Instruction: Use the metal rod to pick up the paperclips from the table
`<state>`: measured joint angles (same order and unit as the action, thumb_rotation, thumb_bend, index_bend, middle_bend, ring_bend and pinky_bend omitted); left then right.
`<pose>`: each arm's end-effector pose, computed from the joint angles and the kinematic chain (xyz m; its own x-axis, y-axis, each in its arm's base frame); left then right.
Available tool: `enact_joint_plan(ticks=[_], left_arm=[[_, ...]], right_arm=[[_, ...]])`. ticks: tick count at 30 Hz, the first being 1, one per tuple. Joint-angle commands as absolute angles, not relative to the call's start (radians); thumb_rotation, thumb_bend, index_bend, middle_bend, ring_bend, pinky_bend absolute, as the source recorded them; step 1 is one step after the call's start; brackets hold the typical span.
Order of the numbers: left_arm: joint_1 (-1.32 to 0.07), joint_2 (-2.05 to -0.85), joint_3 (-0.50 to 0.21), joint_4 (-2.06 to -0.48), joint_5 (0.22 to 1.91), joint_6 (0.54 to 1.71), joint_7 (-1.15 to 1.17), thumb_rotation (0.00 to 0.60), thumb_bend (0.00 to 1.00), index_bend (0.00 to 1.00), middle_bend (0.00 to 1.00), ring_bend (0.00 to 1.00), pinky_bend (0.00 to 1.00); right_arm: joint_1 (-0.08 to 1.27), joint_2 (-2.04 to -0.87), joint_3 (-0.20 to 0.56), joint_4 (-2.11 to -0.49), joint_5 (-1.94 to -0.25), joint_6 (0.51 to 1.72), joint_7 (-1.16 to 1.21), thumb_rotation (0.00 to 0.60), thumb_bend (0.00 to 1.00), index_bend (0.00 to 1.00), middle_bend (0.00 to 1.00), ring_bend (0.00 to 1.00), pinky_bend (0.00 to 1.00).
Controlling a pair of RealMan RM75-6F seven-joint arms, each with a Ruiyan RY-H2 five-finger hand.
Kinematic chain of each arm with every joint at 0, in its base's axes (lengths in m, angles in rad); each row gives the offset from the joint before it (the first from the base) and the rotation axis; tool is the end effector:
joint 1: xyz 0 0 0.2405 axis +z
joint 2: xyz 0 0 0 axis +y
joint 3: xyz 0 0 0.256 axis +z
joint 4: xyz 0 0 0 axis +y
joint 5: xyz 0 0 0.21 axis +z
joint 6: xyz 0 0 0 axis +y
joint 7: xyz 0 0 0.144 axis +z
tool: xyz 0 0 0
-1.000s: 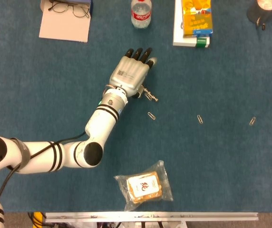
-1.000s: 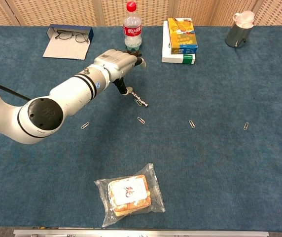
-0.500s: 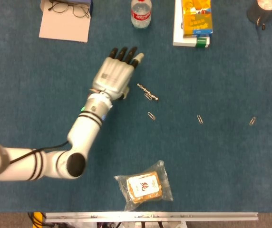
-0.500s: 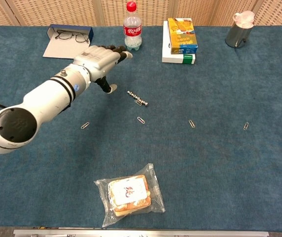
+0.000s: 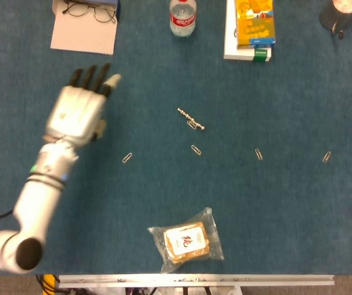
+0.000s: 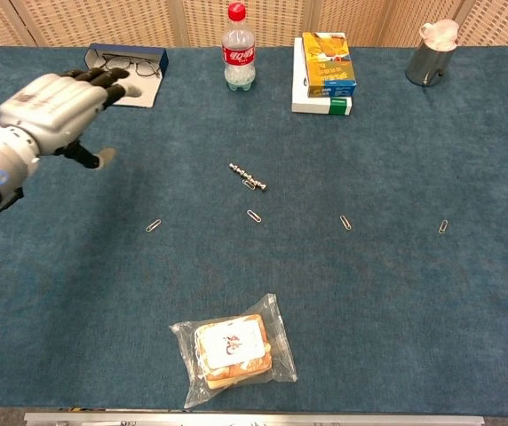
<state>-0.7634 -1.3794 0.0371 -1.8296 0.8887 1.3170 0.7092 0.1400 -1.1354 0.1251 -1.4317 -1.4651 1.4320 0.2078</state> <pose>-0.1654 0.2946 0.0339 0.6457 0.1960 0.7380 0.7596 -0.2630 -0.5948 -0.3344 -0.2177 0.1813 0.3401 0.0596 0.9385 -0.9400 -0.0091 0.3412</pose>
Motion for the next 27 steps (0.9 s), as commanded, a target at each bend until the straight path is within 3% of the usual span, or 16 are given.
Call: enact_joint_plan(ticks=[1, 11, 27], left_arm=[[-0.682, -1.320, 0.097, -1.854, 0.965, 1.368, 0.637, 0.600, 0.35, 0.13, 0.00, 0.00, 0.09], [-0.483, -1.235, 0.188, -1.750, 1.151, 1.467, 0.437, 0.600, 0.35, 0.15, 0.00, 0.00, 0.09], [-0.257, -1.215, 0.205, -1.533, 1.306, 1.547, 0.201, 0.600, 0.35, 0.20, 0.00, 0.00, 0.09]], right_arm=[[0.147, -1.128, 0.122, -1.461, -1.473, 1.428, 0.175, 0.600, 0.57, 0.41, 0.35, 0.26, 0.23], [0.178, -1.119, 0.126, -1.567, -1.482, 1.410, 0.039, 0.600, 0.57, 0.41, 0.35, 0.26, 0.23], [0.258, -1.141, 0.144, -1.671, -1.468, 1.333, -0.148, 0.600, 0.56, 0.41, 0.35, 0.26, 0.23]])
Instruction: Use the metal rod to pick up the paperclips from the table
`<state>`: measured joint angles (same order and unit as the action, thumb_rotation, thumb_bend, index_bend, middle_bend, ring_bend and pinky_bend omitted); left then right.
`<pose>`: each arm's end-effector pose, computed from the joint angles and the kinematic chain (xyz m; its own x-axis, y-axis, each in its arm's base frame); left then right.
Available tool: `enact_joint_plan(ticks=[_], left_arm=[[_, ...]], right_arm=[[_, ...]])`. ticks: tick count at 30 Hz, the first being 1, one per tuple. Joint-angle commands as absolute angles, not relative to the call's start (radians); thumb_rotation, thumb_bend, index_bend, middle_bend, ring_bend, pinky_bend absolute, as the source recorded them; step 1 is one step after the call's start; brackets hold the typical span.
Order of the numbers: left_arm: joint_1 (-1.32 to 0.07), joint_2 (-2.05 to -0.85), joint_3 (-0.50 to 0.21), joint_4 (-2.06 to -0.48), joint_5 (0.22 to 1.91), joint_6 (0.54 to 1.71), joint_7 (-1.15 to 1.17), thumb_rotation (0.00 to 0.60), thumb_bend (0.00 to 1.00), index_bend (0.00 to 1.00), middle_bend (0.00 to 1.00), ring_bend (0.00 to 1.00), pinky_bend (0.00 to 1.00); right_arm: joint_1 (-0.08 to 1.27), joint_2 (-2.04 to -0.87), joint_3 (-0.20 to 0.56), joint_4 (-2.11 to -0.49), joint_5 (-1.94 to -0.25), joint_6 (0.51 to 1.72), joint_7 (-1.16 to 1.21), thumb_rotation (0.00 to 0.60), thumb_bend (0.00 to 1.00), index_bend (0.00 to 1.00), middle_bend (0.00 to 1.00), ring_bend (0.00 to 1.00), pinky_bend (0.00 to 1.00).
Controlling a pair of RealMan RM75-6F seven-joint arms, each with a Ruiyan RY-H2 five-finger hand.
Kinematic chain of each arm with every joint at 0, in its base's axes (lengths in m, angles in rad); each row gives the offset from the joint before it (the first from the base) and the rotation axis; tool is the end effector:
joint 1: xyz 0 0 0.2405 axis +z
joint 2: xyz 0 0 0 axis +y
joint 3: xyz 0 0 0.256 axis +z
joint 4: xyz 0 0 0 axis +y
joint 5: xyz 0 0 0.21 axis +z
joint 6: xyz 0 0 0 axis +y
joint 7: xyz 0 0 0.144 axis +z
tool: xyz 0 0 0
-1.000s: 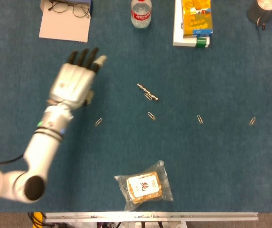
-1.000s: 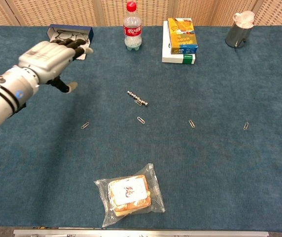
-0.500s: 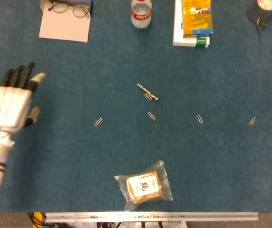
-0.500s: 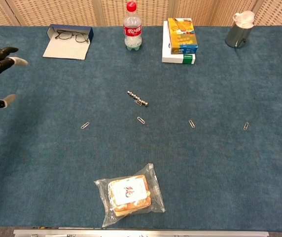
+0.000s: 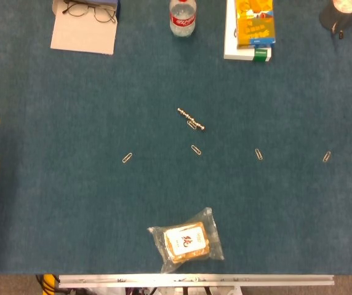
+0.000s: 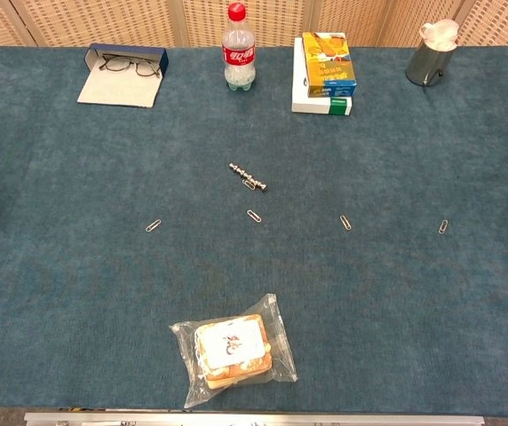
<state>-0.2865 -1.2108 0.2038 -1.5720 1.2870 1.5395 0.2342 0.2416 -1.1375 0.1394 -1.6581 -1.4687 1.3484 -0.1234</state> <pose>-0.3203 0.1901 0.1220 0.5884 0.1280 0.7984 0.8061 -0.0152 -0.5916 -0.2683 -0.2433 0.1452 0.4416 0.0132 0.8971 -0.8877 -0.1384 0.4390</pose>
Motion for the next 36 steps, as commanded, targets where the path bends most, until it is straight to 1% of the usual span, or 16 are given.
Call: enact_joint_plan(ticks=[1, 5, 11, 16, 21, 23, 25, 27, 31, 36], left_arm=[[-0.246, -1.216, 0.205, -1.520, 1.309, 1.547, 0.190, 0.600, 0.35, 0.20, 0.00, 0.00, 0.09], [-0.200, -1.217, 0.191, -1.470, 1.315, 1.551, 0.133, 0.600, 0.35, 0.20, 0.00, 0.00, 0.09], [-0.147, -1.218, 0.167, -1.408, 1.326, 1.556, 0.056, 0.600, 0.35, 0.20, 0.00, 0.00, 0.09], [-0.117, -1.215, 0.153, -1.378, 1.350, 1.559, 0.018, 0.600, 0.35, 0.21, 0.00, 0.00, 0.09], [-0.096, -1.211, 0.138, -1.357, 1.368, 1.551, -0.003, 0.600, 0.35, 0.21, 0.00, 0.00, 0.09], [-0.088, -1.210, 0.132, -1.351, 1.373, 1.548, -0.009, 0.600, 0.35, 0.21, 0.00, 0.00, 0.09], [-0.082, -1.210, 0.126, -1.345, 1.376, 1.545, -0.015, 0.600, 0.35, 0.21, 0.00, 0.00, 0.09], [-0.075, -1.210, 0.118, -1.339, 1.376, 1.539, -0.021, 0.600, 0.35, 0.21, 0.00, 0.00, 0.09], [-0.066, -1.210, 0.101, -1.334, 1.375, 1.525, -0.025, 0.600, 0.35, 0.21, 0.00, 0.00, 0.09], [-0.059, -1.211, 0.086, -1.332, 1.383, 1.517, -0.024, 0.600, 0.35, 0.21, 0.00, 0.00, 0.09]], right_arm=[[0.264, -1.142, 0.145, -1.674, -1.468, 1.327, -0.158, 0.600, 0.55, 0.41, 0.35, 0.25, 0.23], [0.295, -1.155, 0.152, -1.682, -1.461, 1.295, -0.196, 0.600, 0.54, 0.41, 0.32, 0.23, 0.23], [0.349, -1.184, 0.154, -1.672, -1.461, 1.236, -0.245, 0.600, 0.54, 0.41, 0.24, 0.15, 0.23], [0.402, -1.219, 0.158, -1.657, -1.448, 1.175, -0.307, 0.600, 0.54, 0.34, 0.18, 0.10, 0.23], [0.467, -1.261, 0.164, -1.638, -1.425, 1.100, -0.377, 0.600, 0.55, 0.32, 0.16, 0.06, 0.23], [0.495, -1.278, 0.167, -1.630, -1.414, 1.067, -0.403, 0.600, 0.60, 0.32, 0.15, 0.06, 0.22], [0.518, -1.293, 0.168, -1.625, -1.407, 1.042, -0.426, 0.600, 0.71, 0.32, 0.15, 0.05, 0.20], [0.545, -1.308, 0.169, -1.622, -1.402, 1.016, -0.447, 0.600, 0.77, 0.32, 0.15, 0.05, 0.19], [0.593, -1.335, 0.169, -1.617, -1.394, 0.967, -0.477, 0.600, 0.84, 0.32, 0.14, 0.04, 0.18], [0.641, -1.360, 0.166, -1.616, -1.387, 0.922, -0.498, 0.600, 0.90, 0.32, 0.14, 0.04, 0.18]])
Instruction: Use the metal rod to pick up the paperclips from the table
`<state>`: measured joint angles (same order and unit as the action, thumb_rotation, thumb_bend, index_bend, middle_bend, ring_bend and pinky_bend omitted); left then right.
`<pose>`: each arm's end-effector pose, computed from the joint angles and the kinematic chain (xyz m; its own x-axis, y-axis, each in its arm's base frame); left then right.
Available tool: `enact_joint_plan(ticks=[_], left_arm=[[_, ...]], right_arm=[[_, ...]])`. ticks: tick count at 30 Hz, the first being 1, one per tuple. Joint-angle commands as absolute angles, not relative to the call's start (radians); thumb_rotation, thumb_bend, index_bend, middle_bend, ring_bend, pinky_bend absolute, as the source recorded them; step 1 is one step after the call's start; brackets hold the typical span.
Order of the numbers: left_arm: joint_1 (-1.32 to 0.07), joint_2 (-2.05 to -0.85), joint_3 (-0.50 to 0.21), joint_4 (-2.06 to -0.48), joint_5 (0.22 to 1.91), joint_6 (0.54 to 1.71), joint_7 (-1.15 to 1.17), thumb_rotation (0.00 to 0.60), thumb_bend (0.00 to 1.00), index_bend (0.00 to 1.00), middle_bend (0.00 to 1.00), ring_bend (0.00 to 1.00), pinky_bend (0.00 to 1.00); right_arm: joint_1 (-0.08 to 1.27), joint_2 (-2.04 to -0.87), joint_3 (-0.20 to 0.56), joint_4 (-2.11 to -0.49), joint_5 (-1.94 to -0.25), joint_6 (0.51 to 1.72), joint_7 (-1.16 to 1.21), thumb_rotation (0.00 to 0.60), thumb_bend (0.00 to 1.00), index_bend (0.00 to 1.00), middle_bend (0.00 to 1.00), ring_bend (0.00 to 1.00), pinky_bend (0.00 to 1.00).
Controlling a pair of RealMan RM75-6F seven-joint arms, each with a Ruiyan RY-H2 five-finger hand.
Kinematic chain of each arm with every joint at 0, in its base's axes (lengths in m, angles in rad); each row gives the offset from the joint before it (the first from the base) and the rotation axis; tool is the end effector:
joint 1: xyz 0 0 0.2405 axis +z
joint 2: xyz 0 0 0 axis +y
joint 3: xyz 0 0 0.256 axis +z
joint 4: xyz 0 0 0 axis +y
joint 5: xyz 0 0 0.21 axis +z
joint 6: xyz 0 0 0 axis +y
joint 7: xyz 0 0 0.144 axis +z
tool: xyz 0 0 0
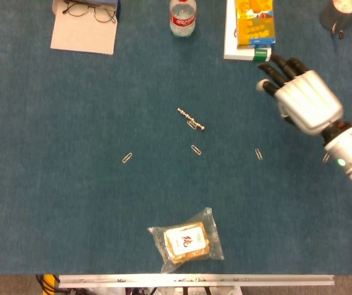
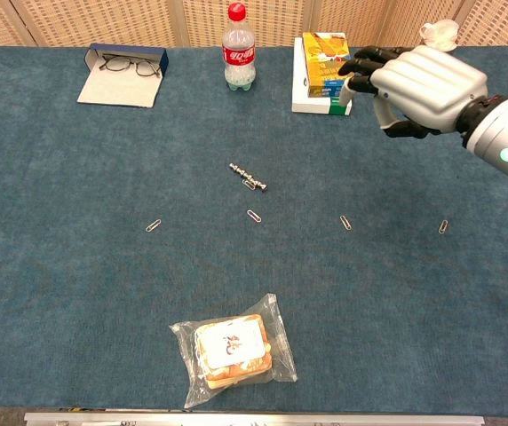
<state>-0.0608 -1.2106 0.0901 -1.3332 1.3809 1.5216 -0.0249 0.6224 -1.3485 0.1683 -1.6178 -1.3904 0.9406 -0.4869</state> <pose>-0.3802 0.1456 0.1555 0.5383 0.0989 0.8369 0.8284 0.1204 -0.5471 -0.1625 -0.3164 0.0330 0.6821 -0.0835 0.7265 -0.6470 -0.5320 0.5463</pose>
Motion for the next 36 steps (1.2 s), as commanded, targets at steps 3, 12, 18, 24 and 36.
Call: enact_joint_plan(ticks=[3, 12, 18, 24, 36], left_arm=[[-0.054, -1.210, 0.079, -1.331, 1.385, 1.508, -0.022, 0.600, 0.35, 0.21, 0.00, 0.00, 0.09], [-0.042, -1.217, 0.057, -1.321, 1.393, 1.496, -0.016, 0.600, 0.35, 0.21, 0.00, 0.00, 0.09], [-0.035, -1.221, 0.047, -1.309, 1.395, 1.482, -0.014, 0.600, 0.35, 0.22, 0.00, 0.00, 0.09], [-0.029, -1.224, 0.039, -1.298, 1.393, 1.466, -0.016, 0.600, 0.35, 0.23, 0.00, 0.00, 0.09], [-0.019, -1.234, 0.019, -1.270, 1.387, 1.446, -0.041, 0.600, 0.35, 0.25, 0.00, 0.00, 0.09]], right_arm=[[0.670, -1.375, 0.161, -1.608, -1.385, 0.895, -0.515, 0.600, 0.92, 0.32, 0.14, 0.04, 0.18], [0.754, -1.435, 0.149, -1.561, -1.371, 0.817, -0.545, 0.600, 0.92, 0.32, 0.14, 0.04, 0.18], [0.806, -1.476, 0.140, -1.525, -1.363, 0.771, -0.557, 0.600, 0.95, 0.32, 0.14, 0.04, 0.17], [0.851, -1.518, 0.128, -1.479, -1.357, 0.732, -0.558, 0.600, 0.98, 0.32, 0.14, 0.04, 0.16], [0.922, -1.591, 0.106, -1.390, -1.359, 0.677, -0.541, 0.600, 1.00, 0.33, 0.14, 0.03, 0.13]])
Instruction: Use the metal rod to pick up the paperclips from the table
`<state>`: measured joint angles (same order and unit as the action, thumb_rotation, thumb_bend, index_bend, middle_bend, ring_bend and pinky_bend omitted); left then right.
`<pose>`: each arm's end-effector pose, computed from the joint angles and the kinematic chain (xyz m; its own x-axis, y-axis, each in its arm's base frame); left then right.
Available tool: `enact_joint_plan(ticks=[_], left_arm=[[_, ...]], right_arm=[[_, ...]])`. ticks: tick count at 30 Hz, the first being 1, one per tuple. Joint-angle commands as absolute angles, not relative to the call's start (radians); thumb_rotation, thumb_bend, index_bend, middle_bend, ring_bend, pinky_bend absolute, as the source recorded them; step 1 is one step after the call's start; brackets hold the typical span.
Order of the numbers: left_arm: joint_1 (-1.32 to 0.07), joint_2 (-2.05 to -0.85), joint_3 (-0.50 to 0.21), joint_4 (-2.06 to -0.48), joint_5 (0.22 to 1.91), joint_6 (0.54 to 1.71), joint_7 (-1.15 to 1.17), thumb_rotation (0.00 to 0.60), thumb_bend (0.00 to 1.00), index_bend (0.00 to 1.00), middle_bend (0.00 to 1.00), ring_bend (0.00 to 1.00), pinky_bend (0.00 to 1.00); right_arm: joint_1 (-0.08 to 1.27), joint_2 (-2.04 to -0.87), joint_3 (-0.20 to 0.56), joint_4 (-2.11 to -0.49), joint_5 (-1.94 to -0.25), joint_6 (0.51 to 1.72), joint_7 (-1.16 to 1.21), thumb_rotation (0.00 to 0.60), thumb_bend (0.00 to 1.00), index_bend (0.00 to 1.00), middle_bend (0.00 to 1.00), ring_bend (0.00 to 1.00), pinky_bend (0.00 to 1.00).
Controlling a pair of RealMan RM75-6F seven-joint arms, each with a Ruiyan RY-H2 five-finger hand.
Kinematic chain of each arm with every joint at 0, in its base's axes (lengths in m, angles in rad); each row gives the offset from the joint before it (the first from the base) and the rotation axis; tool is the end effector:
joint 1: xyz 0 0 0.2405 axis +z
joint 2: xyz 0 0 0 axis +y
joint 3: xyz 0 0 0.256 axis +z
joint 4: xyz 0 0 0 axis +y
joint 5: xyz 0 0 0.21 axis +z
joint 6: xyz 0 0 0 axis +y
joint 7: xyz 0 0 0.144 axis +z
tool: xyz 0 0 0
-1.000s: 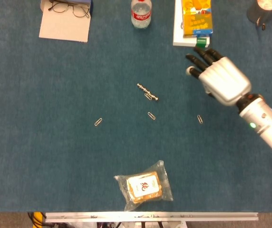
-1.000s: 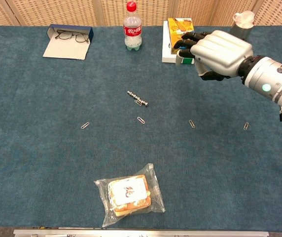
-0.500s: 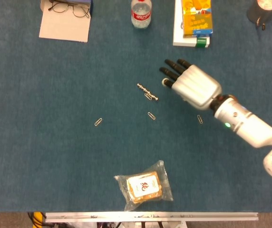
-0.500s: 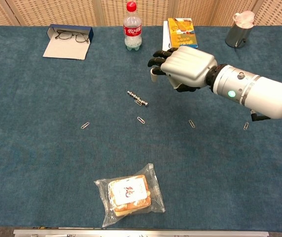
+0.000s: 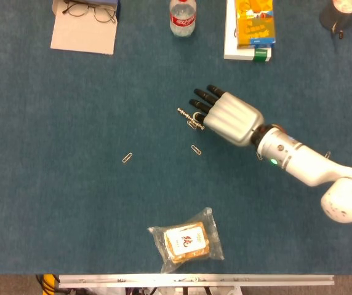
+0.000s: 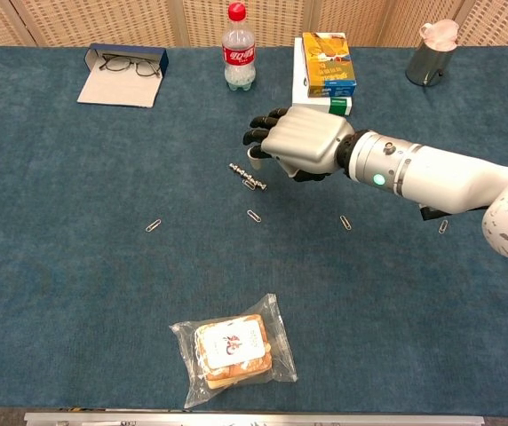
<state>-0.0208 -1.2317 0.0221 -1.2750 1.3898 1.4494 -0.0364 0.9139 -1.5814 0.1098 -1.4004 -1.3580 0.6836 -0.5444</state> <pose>-0.3951 0.1442 0.1549 0.5437 0.1225 0.8303 0.8145 0.1617 -0.5572 -0.1020 -0.3333 -0.0651 0.8283 -0.0747 0.5553 -0.3984 -0.7755 0.4898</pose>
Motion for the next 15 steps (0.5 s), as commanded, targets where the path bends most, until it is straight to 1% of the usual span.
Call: enact_joint_plan(ticks=[1, 15], left_arm=[[-0.017, -1.235, 0.019, -1.267, 1.387, 1.445, -0.043, 0.600, 0.35, 0.25, 0.00, 0.00, 0.09], [0.000, -1.243, 0.012, -1.239, 1.395, 1.438, -0.073, 0.600, 0.35, 0.26, 0.00, 0.00, 0.09]], right_arm=[[0.926, -1.596, 0.104, -1.384, -1.359, 0.675, -0.539, 0.600, 1.00, 0.33, 0.14, 0.03, 0.13], [0.961, -1.651, 0.077, -1.328, -1.352, 0.658, -0.531, 0.600, 1.00, 0.38, 0.14, 0.02, 0.12]])
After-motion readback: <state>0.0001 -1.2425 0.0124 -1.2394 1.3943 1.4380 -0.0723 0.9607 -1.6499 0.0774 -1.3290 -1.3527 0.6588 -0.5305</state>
